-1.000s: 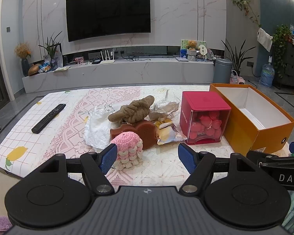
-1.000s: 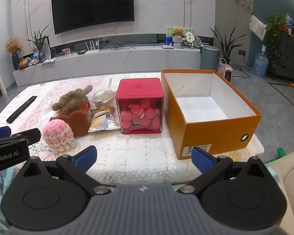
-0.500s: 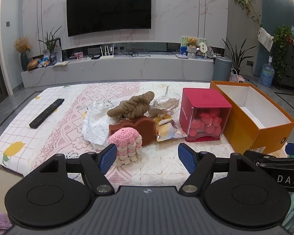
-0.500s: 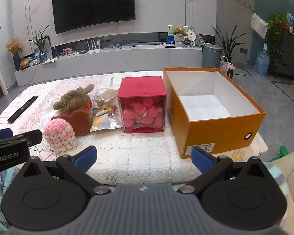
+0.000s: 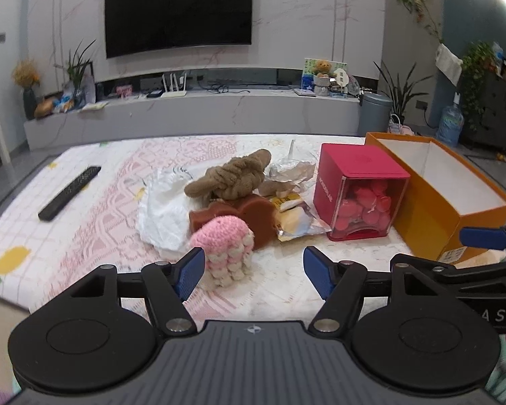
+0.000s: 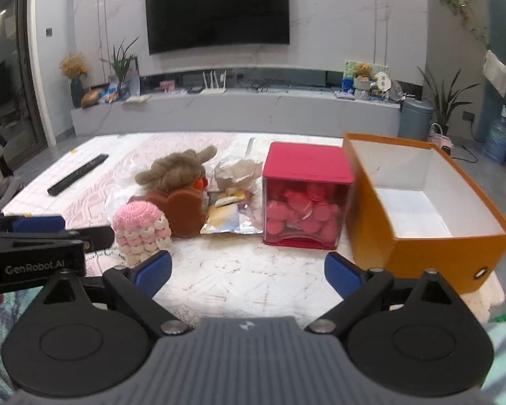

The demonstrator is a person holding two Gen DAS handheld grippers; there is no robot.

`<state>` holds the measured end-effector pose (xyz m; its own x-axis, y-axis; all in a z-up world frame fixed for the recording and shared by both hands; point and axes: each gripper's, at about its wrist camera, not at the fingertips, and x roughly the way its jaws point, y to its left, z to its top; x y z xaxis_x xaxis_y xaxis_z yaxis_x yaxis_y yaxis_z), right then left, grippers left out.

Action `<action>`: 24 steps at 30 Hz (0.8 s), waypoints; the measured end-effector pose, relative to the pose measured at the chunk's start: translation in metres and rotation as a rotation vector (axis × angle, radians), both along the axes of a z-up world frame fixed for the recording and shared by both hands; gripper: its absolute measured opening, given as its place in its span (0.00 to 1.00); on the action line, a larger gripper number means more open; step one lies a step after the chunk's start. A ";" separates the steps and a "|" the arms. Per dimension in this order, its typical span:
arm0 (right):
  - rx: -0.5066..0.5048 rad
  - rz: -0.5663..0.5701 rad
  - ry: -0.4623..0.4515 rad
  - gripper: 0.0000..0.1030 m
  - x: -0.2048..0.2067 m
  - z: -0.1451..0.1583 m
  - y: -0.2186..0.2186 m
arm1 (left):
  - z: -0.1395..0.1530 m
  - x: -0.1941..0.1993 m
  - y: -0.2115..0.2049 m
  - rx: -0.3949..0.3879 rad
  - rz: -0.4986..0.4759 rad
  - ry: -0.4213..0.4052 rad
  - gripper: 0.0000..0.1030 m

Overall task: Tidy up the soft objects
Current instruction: 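Grasp the pink crocheted toy with the left gripper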

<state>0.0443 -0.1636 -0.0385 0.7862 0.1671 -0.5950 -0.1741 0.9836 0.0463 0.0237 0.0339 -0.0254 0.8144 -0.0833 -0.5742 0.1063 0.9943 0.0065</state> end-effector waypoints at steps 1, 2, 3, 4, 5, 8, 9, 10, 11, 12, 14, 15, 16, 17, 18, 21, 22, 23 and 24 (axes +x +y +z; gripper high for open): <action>-0.001 0.007 0.006 0.93 0.004 -0.002 0.002 | 0.000 0.004 0.003 0.003 -0.007 -0.001 0.77; -0.002 0.013 0.017 0.92 0.009 -0.005 0.004 | -0.001 0.007 0.005 0.006 -0.012 0.000 0.79; -0.003 0.019 0.031 0.92 0.015 -0.009 0.005 | -0.001 0.011 0.008 0.011 -0.013 0.004 0.79; -0.008 0.022 0.042 0.92 0.021 -0.012 0.008 | -0.002 0.016 0.010 0.022 -0.011 0.011 0.81; -0.018 0.025 0.050 0.92 0.027 -0.015 0.010 | -0.004 0.021 0.012 0.032 -0.011 0.017 0.82; -0.034 0.042 0.057 0.92 0.039 -0.022 0.016 | -0.010 0.035 0.018 0.042 -0.011 0.036 0.85; -0.040 0.052 0.059 0.92 0.044 -0.025 0.019 | -0.013 0.041 0.019 0.038 -0.009 0.046 0.85; -0.045 0.060 0.061 0.92 0.047 -0.027 0.020 | -0.015 0.045 0.020 0.034 -0.007 0.056 0.85; -0.054 0.066 0.061 0.92 0.051 -0.029 0.022 | -0.018 0.050 0.022 0.029 -0.006 0.065 0.85; -0.063 0.075 0.061 0.92 0.056 -0.031 0.025 | -0.020 0.056 0.022 0.020 -0.008 0.073 0.86; -0.083 0.087 0.064 0.92 0.067 -0.037 0.029 | -0.025 0.066 0.022 0.010 -0.008 0.094 0.86; -0.092 0.090 0.066 0.92 0.072 -0.039 0.031 | -0.028 0.072 0.023 0.006 -0.004 0.103 0.86; -0.099 0.095 0.068 0.92 0.077 -0.042 0.033 | -0.031 0.078 0.023 0.002 0.001 0.113 0.86; -0.105 0.100 0.073 0.92 0.083 -0.045 0.034 | -0.035 0.085 0.024 0.000 0.012 0.127 0.86; -0.108 0.105 0.077 0.92 0.088 -0.047 0.036 | -0.039 0.090 0.025 0.001 0.022 0.136 0.86; -0.098 0.117 0.086 0.92 0.103 -0.054 0.038 | -0.050 0.104 0.028 0.006 0.050 0.174 0.86; -0.093 0.121 0.088 0.92 0.108 -0.056 0.039 | -0.053 0.110 0.029 -0.006 0.056 0.204 0.86; -0.091 0.124 0.090 0.92 0.111 -0.057 0.040 | -0.056 0.113 0.029 -0.021 0.057 0.225 0.86; -0.091 0.129 0.092 0.92 0.115 -0.058 0.042 | -0.058 0.115 0.030 -0.036 0.059 0.240 0.85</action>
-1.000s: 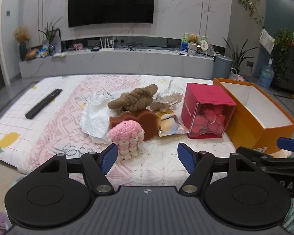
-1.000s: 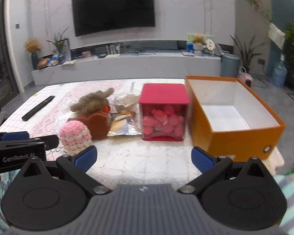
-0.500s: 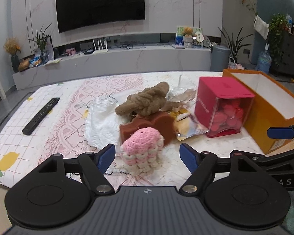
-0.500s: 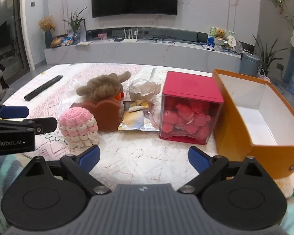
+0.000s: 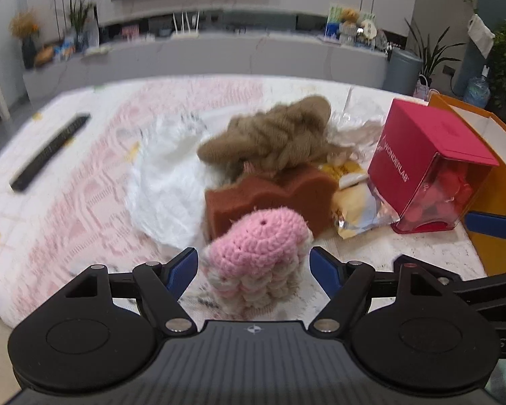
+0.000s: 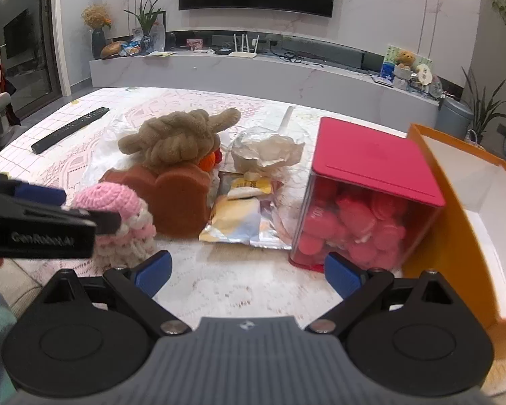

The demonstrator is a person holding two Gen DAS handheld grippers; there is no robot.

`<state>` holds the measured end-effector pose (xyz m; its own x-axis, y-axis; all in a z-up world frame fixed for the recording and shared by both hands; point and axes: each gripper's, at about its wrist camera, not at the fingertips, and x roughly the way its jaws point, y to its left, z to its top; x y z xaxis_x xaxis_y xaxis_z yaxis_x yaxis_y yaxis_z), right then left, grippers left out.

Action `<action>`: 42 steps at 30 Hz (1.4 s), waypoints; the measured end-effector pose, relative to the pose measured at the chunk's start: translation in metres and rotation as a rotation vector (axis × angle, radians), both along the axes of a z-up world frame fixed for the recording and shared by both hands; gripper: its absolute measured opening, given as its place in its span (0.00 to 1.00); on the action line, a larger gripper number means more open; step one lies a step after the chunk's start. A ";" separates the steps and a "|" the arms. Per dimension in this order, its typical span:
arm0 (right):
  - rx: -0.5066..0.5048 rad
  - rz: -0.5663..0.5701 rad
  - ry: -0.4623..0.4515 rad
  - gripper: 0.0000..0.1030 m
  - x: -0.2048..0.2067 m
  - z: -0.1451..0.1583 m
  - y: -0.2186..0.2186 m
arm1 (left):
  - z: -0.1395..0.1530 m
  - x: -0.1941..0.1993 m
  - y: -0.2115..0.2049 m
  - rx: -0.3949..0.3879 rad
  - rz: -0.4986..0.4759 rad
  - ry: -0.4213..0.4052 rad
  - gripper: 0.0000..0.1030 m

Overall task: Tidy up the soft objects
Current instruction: 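Grasp the pink crocheted toy with the left gripper, then grasp the brown knotted plush with the right gripper while the left gripper holds the pink toy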

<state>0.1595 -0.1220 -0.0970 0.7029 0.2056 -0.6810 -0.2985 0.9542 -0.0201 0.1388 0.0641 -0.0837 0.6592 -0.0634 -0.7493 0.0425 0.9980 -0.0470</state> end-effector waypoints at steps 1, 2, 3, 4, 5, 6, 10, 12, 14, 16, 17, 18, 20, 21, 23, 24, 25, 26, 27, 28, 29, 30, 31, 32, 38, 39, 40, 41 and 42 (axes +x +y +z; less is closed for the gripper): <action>0.000 0.005 0.002 0.92 0.004 -0.002 0.002 | -0.002 0.003 0.002 -0.016 0.013 0.017 0.85; -0.001 0.013 0.004 0.92 0.006 -0.003 0.003 | -0.004 0.005 0.004 -0.024 0.020 0.028 0.85; -0.002 0.024 0.005 0.92 0.009 -0.005 0.005 | -0.006 0.008 0.007 -0.032 0.033 0.039 0.85; -0.001 0.031 0.007 0.92 0.010 -0.006 0.006 | -0.007 0.010 0.010 -0.048 0.048 0.051 0.81; -0.001 0.038 0.011 0.92 0.012 -0.008 0.008 | -0.009 0.011 0.012 -0.068 0.057 0.059 0.80; 0.000 0.045 0.014 0.92 0.013 -0.010 0.009 | -0.010 0.013 0.015 -0.083 0.067 0.071 0.79; -0.004 0.050 0.032 0.92 0.016 -0.016 0.010 | -0.014 0.016 0.018 -0.095 0.090 0.090 0.60; 0.000 0.048 0.040 0.92 0.016 -0.018 0.010 | -0.015 0.017 0.017 -0.087 0.096 0.086 0.50; 0.003 0.048 0.046 0.92 0.016 -0.019 0.010 | -0.015 0.017 0.018 -0.076 0.112 0.086 0.30; 0.005 0.051 0.048 0.92 0.015 -0.019 0.010 | -0.013 0.013 0.021 -0.103 0.112 0.079 0.27; 0.006 0.053 0.046 0.92 0.014 -0.018 0.010 | -0.011 0.012 0.022 -0.110 0.113 0.073 0.26; 0.008 0.057 0.040 0.92 0.014 -0.017 0.011 | -0.009 0.010 0.023 -0.115 0.117 0.068 0.25; 0.011 0.064 0.029 0.92 0.014 -0.014 0.013 | -0.003 0.005 0.025 -0.124 0.124 0.049 0.24; 0.014 0.069 0.023 0.92 0.014 -0.011 0.014 | 0.001 0.001 0.026 -0.126 0.128 0.036 0.24; 0.021 0.075 0.008 0.92 0.016 -0.007 0.017 | 0.012 -0.006 0.029 -0.130 0.137 0.007 0.24; 0.027 0.079 -0.001 0.92 0.017 -0.004 0.019 | 0.017 -0.009 0.031 -0.134 0.143 -0.006 0.24; 0.031 0.084 -0.008 0.92 0.018 -0.002 0.021 | 0.023 -0.012 0.035 -0.137 0.152 -0.022 0.24; 0.036 0.090 -0.015 0.92 0.020 0.000 0.023 | 0.029 -0.013 0.038 -0.136 0.160 -0.034 0.24; 0.039 0.099 -0.023 0.92 0.022 0.003 0.026 | 0.033 -0.014 0.042 -0.135 0.171 -0.046 0.24; 0.040 0.108 -0.030 0.92 0.025 0.006 0.029 | 0.039 -0.013 0.048 -0.135 0.186 -0.061 0.24; 0.038 0.117 -0.043 0.92 0.028 0.010 0.034 | 0.042 -0.014 0.050 -0.132 0.196 -0.072 0.24; 0.038 0.123 -0.057 0.93 0.031 0.013 0.038 | 0.045 -0.012 0.055 -0.132 0.209 -0.083 0.24; 0.039 0.126 -0.070 0.94 0.034 0.016 0.043 | 0.047 -0.009 0.058 -0.133 0.221 -0.089 0.24; 0.042 0.129 -0.084 0.96 0.038 0.019 0.047 | 0.048 -0.006 0.062 -0.133 0.233 -0.091 0.24; 0.076 0.119 -0.085 0.97 0.073 0.022 0.071 | 0.041 0.008 0.072 -0.121 0.278 -0.105 0.24; 0.089 0.100 -0.079 0.97 0.079 0.021 0.073 | 0.038 0.009 0.074 -0.123 0.283 -0.101 0.24; 0.100 0.074 -0.070 0.97 0.087 0.021 0.075 | 0.035 0.011 0.076 -0.133 0.287 -0.095 0.24; 0.108 0.054 -0.061 0.97 0.094 0.020 0.076 | 0.032 0.012 0.078 -0.145 0.289 -0.090 0.24; 0.117 0.030 -0.047 0.97 0.101 0.018 0.077 | 0.030 0.011 0.079 -0.150 0.291 -0.087 0.24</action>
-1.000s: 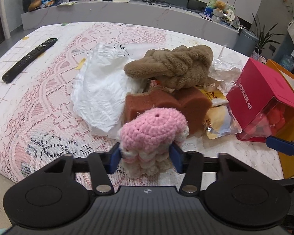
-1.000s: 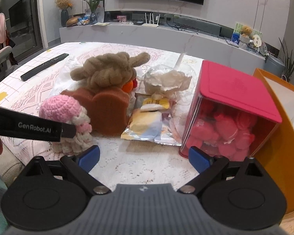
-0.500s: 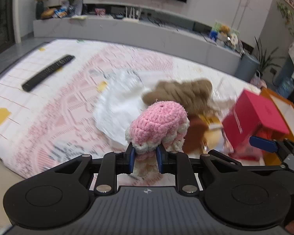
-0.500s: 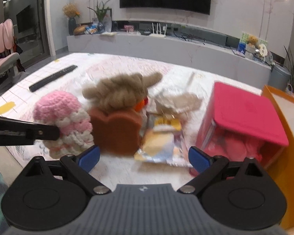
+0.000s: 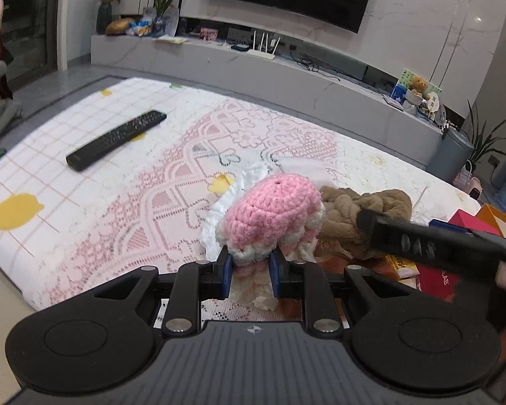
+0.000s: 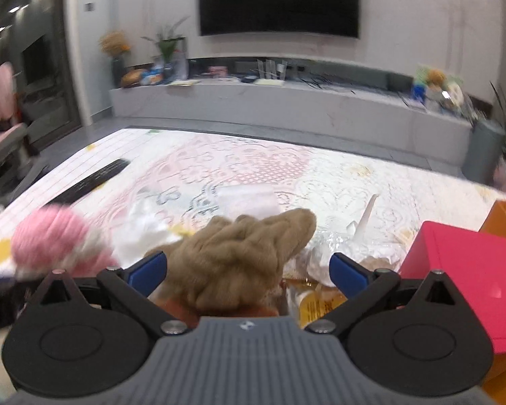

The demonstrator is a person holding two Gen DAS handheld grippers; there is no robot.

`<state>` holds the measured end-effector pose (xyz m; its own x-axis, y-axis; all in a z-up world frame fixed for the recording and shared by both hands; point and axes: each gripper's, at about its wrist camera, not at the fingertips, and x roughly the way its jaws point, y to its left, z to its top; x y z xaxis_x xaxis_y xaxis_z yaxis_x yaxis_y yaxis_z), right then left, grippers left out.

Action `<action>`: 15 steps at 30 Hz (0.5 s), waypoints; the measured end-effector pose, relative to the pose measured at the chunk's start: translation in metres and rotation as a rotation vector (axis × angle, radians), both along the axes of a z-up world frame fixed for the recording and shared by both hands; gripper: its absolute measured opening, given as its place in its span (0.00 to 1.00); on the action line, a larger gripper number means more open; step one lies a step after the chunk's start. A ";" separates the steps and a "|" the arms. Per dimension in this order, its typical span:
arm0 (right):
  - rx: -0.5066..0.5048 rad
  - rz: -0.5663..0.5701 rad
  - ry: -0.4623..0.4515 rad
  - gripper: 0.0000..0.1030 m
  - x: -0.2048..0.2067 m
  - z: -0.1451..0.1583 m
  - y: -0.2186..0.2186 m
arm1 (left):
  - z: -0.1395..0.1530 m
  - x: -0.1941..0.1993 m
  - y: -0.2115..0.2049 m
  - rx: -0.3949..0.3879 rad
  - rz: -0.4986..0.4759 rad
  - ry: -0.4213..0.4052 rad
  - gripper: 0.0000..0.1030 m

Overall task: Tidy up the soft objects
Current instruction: 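Grasp the brown knotted plush with the right gripper while the left gripper holds the pink toy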

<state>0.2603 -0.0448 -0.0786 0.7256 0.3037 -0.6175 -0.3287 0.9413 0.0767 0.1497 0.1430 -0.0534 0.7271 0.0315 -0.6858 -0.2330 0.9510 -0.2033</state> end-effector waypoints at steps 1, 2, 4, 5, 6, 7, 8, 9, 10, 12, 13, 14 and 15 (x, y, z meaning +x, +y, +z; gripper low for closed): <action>0.009 -0.015 0.018 0.97 0.006 -0.002 0.002 | -0.002 0.002 0.001 -0.003 0.002 0.000 0.24; 0.022 -0.026 0.046 0.97 0.014 -0.006 0.003 | -0.004 0.001 0.001 -0.003 0.003 0.000 0.24; 0.046 -0.028 0.092 0.97 0.021 -0.012 0.006 | -0.005 0.002 0.003 -0.009 0.003 0.000 0.24; 0.057 -0.030 0.103 0.97 0.023 -0.014 0.007 | -0.005 0.002 0.004 -0.014 0.003 0.000 0.24; 0.067 -0.030 0.108 0.95 0.023 -0.017 0.007 | -0.006 0.002 0.005 -0.019 0.004 0.000 0.24; 0.071 -0.024 0.111 0.85 0.023 -0.019 0.008 | -0.007 0.003 0.006 -0.024 0.005 0.001 0.24; 0.074 -0.012 0.115 0.73 0.023 -0.021 0.011 | -0.007 0.003 0.007 -0.029 0.006 0.001 0.24; 0.090 0.008 0.124 0.68 0.022 -0.022 0.012 | -0.008 0.002 0.007 -0.030 0.007 0.000 0.24; 0.096 0.013 0.126 0.66 0.020 -0.023 0.012 | -0.008 0.002 0.007 -0.029 0.008 -0.002 0.24; 0.084 0.020 0.095 0.57 0.015 -0.022 0.015 | -0.008 0.001 0.007 -0.030 0.008 -0.003 0.24; 0.083 0.024 0.082 0.51 0.013 -0.020 0.016 | -0.007 0.001 0.007 -0.028 0.009 -0.005 0.24; 0.088 0.024 0.076 0.46 0.011 -0.017 0.016 | -0.005 0.000 0.007 -0.024 0.012 -0.008 0.24; 0.098 0.025 0.071 0.44 0.010 -0.015 0.014 | -0.003 -0.002 0.006 -0.020 0.017 -0.012 0.24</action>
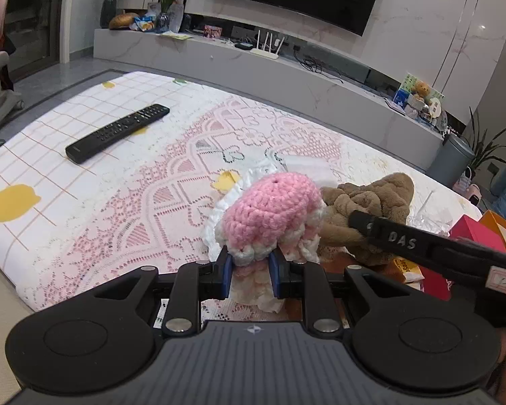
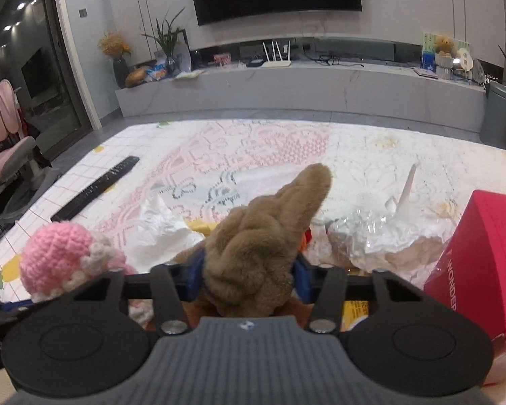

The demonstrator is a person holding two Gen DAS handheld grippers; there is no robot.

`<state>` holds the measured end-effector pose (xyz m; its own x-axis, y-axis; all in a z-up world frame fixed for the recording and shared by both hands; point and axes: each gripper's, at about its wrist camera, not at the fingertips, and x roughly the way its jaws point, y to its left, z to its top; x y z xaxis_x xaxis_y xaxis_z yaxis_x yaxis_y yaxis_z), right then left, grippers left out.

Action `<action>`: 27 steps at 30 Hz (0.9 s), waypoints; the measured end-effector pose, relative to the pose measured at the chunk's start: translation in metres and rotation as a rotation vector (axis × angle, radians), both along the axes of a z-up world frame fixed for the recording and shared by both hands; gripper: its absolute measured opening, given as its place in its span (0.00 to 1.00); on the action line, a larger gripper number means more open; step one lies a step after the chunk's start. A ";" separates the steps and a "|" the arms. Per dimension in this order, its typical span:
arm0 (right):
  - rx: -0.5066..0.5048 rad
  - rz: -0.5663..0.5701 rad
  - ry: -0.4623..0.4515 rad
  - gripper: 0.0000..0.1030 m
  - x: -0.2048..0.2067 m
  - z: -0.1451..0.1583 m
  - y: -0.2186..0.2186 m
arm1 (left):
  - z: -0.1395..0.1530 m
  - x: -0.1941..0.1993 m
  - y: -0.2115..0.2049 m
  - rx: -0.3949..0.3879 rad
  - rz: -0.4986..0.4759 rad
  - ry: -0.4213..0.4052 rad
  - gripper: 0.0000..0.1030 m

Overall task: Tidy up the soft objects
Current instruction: 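Grasp the brown knotted plush with the right gripper while the left gripper holds the pink toy, then carry the pink toy and brown plush over the shoebox with both grippers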

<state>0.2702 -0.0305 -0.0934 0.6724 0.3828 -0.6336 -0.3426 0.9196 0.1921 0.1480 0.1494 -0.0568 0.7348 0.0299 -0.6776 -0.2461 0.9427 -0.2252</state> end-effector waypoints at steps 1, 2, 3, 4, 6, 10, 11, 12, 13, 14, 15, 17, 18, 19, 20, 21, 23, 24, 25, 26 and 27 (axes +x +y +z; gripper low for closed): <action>0.008 0.000 -0.003 0.40 -0.001 0.003 -0.001 | 0.003 -0.002 0.000 0.006 0.007 -0.008 0.24; 0.012 0.001 -0.011 0.39 -0.003 0.007 -0.002 | 0.006 -0.004 -0.001 0.011 0.010 -0.015 0.24; 0.018 0.003 -0.024 0.38 -0.005 0.011 -0.003 | 0.010 -0.006 -0.001 0.014 0.012 -0.024 0.24; 0.024 0.004 -0.038 0.38 -0.008 0.016 -0.005 | 0.014 -0.009 -0.001 0.012 0.013 -0.033 0.24; 0.030 0.007 -0.070 0.38 -0.016 0.027 -0.008 | 0.023 -0.014 -0.002 0.011 0.014 -0.055 0.24; 0.044 0.006 -0.116 0.38 -0.035 0.049 -0.018 | 0.042 -0.026 -0.009 0.022 0.001 -0.096 0.24; 0.049 0.004 -0.126 0.38 -0.040 0.055 -0.021 | 0.047 -0.029 -0.012 0.018 -0.007 -0.105 0.24; 0.054 0.002 -0.137 0.38 -0.046 0.060 -0.025 | 0.051 -0.032 -0.014 0.012 -0.015 -0.111 0.24; 0.058 0.000 -0.148 0.38 -0.052 0.065 -0.029 | 0.057 -0.035 -0.017 0.006 -0.027 -0.122 0.24; 0.063 -0.001 -0.160 0.38 -0.059 0.072 -0.034 | 0.060 -0.039 -0.019 0.005 -0.036 -0.130 0.24; 0.065 -0.001 -0.169 0.38 -0.065 0.076 -0.039 | 0.065 -0.042 -0.023 0.010 -0.044 -0.139 0.24; 0.070 -0.003 -0.186 0.38 -0.077 0.085 -0.048 | 0.074 -0.048 -0.031 0.022 -0.065 -0.161 0.24; 0.072 -0.005 -0.196 0.38 -0.083 0.090 -0.054 | 0.079 -0.052 -0.035 0.024 -0.078 -0.170 0.24; 0.073 -0.008 -0.204 0.38 -0.090 0.095 -0.059 | 0.083 -0.054 -0.039 0.021 -0.092 -0.176 0.24; 0.073 -0.012 -0.214 0.38 -0.097 0.100 -0.066 | 0.086 -0.057 -0.042 0.016 -0.106 -0.179 0.24; 0.072 -0.014 -0.223 0.38 -0.103 0.104 -0.072 | 0.090 -0.059 -0.046 0.013 -0.122 -0.183 0.24; 0.069 -0.022 -0.243 0.38 -0.116 0.112 -0.085 | 0.097 -0.063 -0.057 0.025 -0.149 -0.193 0.24; 0.064 -0.027 -0.253 0.38 -0.123 0.116 -0.093 | 0.099 -0.065 -0.062 0.033 -0.162 -0.198 0.24; 0.060 -0.034 -0.263 0.38 -0.130 0.120 -0.101 | 0.103 -0.066 -0.068 0.041 -0.176 -0.205 0.24; 0.056 -0.041 -0.270 0.38 -0.135 0.123 -0.108 | 0.105 -0.068 -0.074 0.047 -0.190 -0.211 0.24; 0.053 -0.050 -0.277 0.38 -0.141 0.126 -0.116 | 0.108 -0.069 -0.081 0.051 -0.208 -0.217 0.24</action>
